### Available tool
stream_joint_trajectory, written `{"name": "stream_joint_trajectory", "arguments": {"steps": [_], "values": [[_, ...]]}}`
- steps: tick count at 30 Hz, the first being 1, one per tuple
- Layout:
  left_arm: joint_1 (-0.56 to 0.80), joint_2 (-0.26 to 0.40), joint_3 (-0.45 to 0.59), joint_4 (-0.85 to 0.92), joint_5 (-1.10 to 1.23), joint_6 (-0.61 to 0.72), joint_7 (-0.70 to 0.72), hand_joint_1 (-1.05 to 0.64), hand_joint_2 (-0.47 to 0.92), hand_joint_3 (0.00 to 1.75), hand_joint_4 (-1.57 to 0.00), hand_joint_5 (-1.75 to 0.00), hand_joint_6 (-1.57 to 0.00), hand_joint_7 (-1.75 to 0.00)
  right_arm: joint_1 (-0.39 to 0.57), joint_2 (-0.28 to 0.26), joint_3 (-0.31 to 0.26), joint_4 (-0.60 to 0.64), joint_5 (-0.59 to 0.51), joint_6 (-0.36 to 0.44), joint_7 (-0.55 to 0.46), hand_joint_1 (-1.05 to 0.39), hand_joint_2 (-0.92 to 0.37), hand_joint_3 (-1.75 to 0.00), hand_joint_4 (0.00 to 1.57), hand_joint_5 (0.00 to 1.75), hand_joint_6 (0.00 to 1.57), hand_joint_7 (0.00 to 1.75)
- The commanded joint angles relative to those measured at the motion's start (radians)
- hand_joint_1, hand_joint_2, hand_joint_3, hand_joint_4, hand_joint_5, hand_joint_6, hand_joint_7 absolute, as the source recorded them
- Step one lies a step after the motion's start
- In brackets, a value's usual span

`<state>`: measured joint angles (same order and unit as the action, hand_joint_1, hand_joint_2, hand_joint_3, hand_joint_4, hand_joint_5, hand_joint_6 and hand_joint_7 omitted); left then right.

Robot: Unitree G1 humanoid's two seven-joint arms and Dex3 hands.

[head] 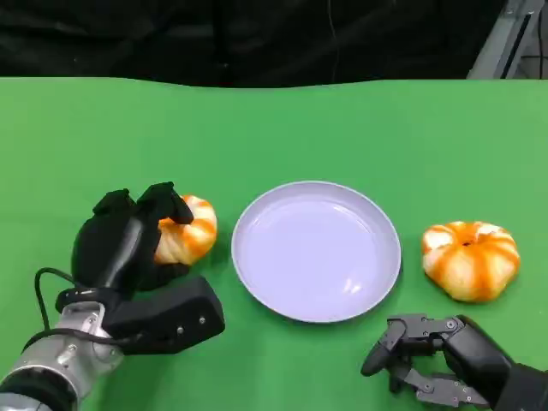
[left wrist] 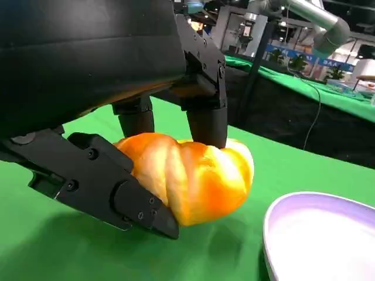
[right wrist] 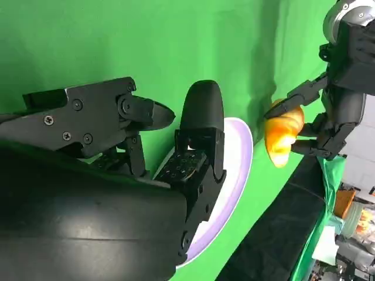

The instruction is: Grasp the bread from the table and place it into the plate.

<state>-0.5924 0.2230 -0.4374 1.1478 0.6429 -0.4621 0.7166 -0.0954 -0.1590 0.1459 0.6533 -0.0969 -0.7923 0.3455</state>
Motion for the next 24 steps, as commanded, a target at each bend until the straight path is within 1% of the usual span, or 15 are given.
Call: {"name": "stream_joint_trajectory", "arguments": {"steps": [1,7,12,16,20,24], "values": [[0.036,0.042,0.018,-0.102,0.010,-0.005,0.063,-0.07,0.83,0.00,-0.53,-1.75,-0.55,-1.52,-0.006,-0.009,-0.001,0.011,0.001,-0.011,-0.006,0.02,-0.92,-0.47,0.71,1.49,0.83,0.95],[0.069,0.057,0.027,-0.209,0.014,-0.008,0.061,-0.06,0.81,0.00,-0.56,-1.72,-0.61,-1.42,-0.009,-0.008,-0.001,0.016,0.006,-0.014,-0.001,0.02,-0.92,-0.48,0.71,1.49,0.83,0.96],[0.087,0.060,0.032,-0.258,0.015,-0.009,0.050,-0.06,0.82,0.00,-0.56,-1.71,-0.62,-1.41,-0.011,-0.008,-0.001,0.021,0.005,-0.018,-0.002,0.02,-0.92,-0.48,0.71,1.49,0.83,0.96],[0.122,0.041,0.029,-0.379,0.013,-0.040,0.027,-0.04,0.81,0.00,-0.58,-1.70,-0.62,-1.42,-0.008,-0.005,-0.001,0.010,0.010,-0.004,0.001,0.03,-0.92,-0.48,0.71,1.49,0.83,0.97],[0.129,0.025,0.028,-0.421,0.019,-0.035,0.006,-0.02,0.83,0.00,-0.62,-1.64,-0.65,-1.36,-0.006,-0.005,0.001,0.008,0.007,-0.003,-0.001,0.03,-0.92,-0.48,0.71,1.49,0.82,0.97],[0.129,0.009,0.034,-0.451,0.015,-0.020,-0.028,-0.02,0.84,0.00,-0.61,-1.62,-0.65,-1.33,-0.005,-0.004,0.002,0.003,0.005,-0.002,-0.003,0.02,-0.92,-0.48,0.71,1.49,0.83,0.97]]}}
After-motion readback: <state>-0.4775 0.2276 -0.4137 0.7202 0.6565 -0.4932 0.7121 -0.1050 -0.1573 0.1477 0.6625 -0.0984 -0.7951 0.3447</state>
